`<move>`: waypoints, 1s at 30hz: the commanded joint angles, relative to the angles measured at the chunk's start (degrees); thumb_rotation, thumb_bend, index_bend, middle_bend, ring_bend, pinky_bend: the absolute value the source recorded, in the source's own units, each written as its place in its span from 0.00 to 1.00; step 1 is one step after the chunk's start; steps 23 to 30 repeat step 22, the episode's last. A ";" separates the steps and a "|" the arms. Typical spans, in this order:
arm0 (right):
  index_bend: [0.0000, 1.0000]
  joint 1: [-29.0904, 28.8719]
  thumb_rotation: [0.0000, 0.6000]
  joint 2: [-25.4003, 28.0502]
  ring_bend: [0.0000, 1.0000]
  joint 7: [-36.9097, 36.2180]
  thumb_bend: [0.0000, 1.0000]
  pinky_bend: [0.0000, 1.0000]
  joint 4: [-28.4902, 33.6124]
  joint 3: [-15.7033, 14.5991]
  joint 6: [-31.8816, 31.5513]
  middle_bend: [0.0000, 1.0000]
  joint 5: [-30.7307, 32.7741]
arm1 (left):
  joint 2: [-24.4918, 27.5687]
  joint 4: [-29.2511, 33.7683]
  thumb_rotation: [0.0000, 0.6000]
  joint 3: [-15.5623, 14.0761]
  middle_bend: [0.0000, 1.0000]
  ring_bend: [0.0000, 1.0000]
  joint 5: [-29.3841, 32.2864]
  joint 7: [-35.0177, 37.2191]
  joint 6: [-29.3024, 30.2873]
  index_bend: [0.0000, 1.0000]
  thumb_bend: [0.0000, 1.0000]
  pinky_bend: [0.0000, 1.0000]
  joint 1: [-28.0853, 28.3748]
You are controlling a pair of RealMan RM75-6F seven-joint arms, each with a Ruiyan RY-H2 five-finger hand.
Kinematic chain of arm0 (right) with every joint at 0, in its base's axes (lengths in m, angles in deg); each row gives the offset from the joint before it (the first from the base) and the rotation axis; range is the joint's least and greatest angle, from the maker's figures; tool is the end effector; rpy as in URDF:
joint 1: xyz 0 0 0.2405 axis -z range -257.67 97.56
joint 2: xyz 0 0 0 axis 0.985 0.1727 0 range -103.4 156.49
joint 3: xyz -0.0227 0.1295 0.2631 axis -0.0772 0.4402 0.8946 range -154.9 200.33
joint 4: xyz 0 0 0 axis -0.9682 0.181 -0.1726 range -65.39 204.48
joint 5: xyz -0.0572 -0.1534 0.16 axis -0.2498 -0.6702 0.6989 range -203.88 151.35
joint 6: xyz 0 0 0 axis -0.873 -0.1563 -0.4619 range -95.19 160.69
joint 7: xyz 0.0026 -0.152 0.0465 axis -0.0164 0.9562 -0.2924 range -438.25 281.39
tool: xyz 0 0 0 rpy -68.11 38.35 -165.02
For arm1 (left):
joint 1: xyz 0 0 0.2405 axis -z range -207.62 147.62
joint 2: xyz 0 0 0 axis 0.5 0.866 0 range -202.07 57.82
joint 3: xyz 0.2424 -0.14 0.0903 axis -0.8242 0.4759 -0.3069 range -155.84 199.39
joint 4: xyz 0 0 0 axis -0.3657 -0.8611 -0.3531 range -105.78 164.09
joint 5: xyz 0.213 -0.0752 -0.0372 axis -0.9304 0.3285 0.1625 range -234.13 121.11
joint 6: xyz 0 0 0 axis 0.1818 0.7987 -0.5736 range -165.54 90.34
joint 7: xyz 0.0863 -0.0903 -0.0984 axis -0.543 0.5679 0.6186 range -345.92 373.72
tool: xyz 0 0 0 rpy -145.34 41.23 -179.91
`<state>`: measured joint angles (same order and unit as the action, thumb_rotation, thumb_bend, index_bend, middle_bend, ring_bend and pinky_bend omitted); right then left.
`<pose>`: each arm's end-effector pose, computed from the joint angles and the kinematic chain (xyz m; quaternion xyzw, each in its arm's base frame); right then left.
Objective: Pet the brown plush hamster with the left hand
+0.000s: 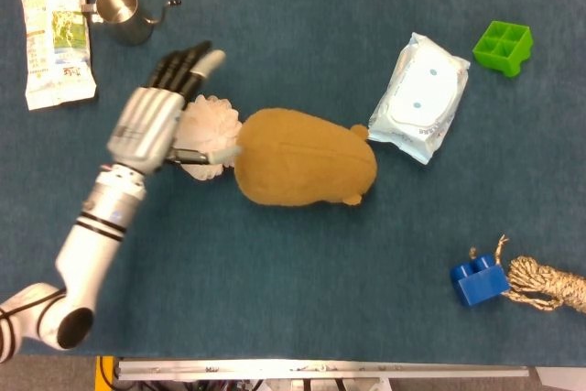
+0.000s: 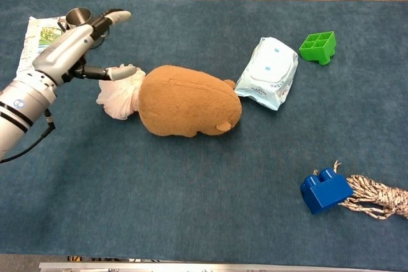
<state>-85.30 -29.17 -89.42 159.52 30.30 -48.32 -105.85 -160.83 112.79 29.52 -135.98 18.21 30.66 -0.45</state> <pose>-0.3780 -0.2220 0.2313 0.5466 -0.4020 0.3917 0.6215 -0.2223 0.3352 -0.0123 -0.6344 -0.4547 -0.4958 0.3809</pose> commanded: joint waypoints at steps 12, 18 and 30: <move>0.25 -2.01 1.00 -1.43 0.18 1.32 0.09 0.17 -0.46 -0.29 3.46 0.35 0.29 | 11.38 4.41 1.00 -0.32 0.02 0.04 5.02 -8.25 9.26 0.00 0.02 0.00 -9.11; 0.25 -3.08 1.00 -2.20 0.18 2.15 0.09 0.17 -0.47 -0.51 4.88 0.35 -0.03 | 15.00 6.89 1.00 -0.79 0.02 0.05 6.38 -10.81 13.37 0.00 0.02 0.00 -13.12; 0.25 -3.72 1.00 -2.86 0.18 2.43 0.09 0.17 -0.52 -0.65 5.43 0.36 -0.52 | 17.07 8.24 1.00 -1.69 0.02 0.05 5.96 -11.77 15.58 0.01 0.02 0.00 -15.47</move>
